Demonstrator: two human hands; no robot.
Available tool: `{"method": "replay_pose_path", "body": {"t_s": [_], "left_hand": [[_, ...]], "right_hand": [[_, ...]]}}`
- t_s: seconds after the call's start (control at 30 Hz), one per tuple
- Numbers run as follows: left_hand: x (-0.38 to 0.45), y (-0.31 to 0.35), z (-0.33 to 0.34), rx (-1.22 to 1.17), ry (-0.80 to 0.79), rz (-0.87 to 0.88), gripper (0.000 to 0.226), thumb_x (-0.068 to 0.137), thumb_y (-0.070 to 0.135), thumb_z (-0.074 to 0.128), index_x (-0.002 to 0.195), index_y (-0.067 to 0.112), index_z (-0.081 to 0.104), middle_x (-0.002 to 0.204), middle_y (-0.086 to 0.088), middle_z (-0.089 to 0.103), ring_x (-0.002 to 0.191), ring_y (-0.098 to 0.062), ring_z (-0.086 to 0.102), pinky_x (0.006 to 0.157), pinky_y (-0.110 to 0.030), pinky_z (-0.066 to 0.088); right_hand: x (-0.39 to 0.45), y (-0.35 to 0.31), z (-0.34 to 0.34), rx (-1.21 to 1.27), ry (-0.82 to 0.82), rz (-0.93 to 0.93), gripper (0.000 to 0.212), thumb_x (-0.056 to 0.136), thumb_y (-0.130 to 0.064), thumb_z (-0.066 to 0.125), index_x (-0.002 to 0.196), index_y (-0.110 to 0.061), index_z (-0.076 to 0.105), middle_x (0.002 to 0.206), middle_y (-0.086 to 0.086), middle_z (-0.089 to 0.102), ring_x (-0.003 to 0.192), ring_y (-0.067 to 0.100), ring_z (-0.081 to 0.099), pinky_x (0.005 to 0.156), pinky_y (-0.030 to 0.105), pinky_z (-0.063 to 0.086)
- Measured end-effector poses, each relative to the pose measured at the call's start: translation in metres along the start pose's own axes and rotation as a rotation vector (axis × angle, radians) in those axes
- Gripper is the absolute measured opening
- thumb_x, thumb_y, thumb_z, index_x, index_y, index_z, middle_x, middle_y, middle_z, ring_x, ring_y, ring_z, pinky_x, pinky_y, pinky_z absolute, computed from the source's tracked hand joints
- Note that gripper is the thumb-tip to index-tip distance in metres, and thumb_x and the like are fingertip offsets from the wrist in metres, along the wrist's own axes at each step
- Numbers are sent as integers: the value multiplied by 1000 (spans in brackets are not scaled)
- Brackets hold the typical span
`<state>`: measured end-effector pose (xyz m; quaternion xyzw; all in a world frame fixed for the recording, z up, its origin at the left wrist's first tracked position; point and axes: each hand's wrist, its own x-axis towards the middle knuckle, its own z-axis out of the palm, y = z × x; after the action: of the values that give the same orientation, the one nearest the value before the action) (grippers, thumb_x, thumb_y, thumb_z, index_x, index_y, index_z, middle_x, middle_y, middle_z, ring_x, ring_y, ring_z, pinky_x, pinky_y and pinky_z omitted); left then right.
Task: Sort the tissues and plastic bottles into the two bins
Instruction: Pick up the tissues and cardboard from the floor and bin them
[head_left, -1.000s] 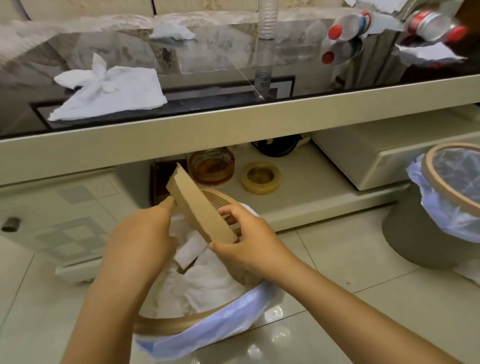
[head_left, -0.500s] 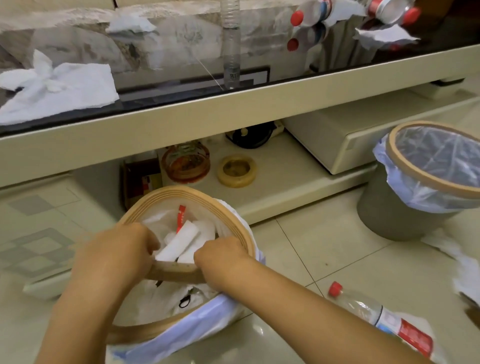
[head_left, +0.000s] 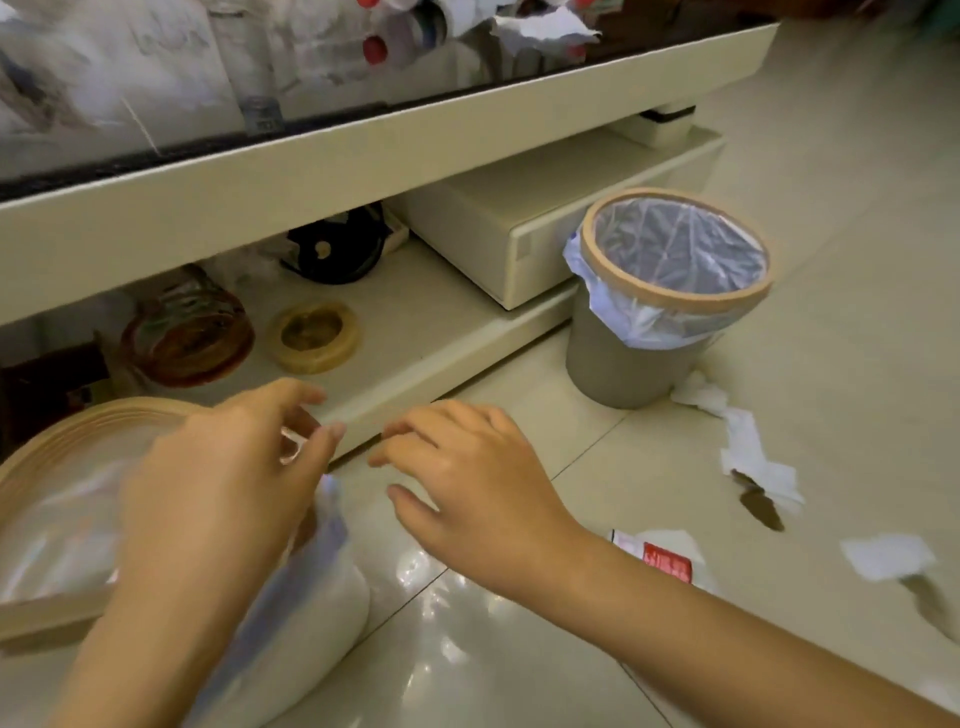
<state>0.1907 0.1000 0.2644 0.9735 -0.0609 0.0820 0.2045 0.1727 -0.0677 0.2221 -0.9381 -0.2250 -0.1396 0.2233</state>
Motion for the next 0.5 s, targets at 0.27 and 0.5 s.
{"method": "replay_pose_path", "body": {"t_s": [0.27,0.5], "left_hand": [[13,74,63,133,-175,239,28,85,47,62,111,37,62,92,18,66,85,-12,65,63,-27,47],[8,138,132,135,-323,452,32,86,53,57,116,41,56,97,20,63,86,-6,62,68,-26,52]], "right_hand": [[-63,63,-24,-97,119,276,18,78,-29,63,96,-30,66,108,-11,61,109,14,52,95,43,39],[-147,109,-51,-252,94,549,14,79,-35,61,91,-34,66,109,-14,61,117,11,43,105,53,26]]}}
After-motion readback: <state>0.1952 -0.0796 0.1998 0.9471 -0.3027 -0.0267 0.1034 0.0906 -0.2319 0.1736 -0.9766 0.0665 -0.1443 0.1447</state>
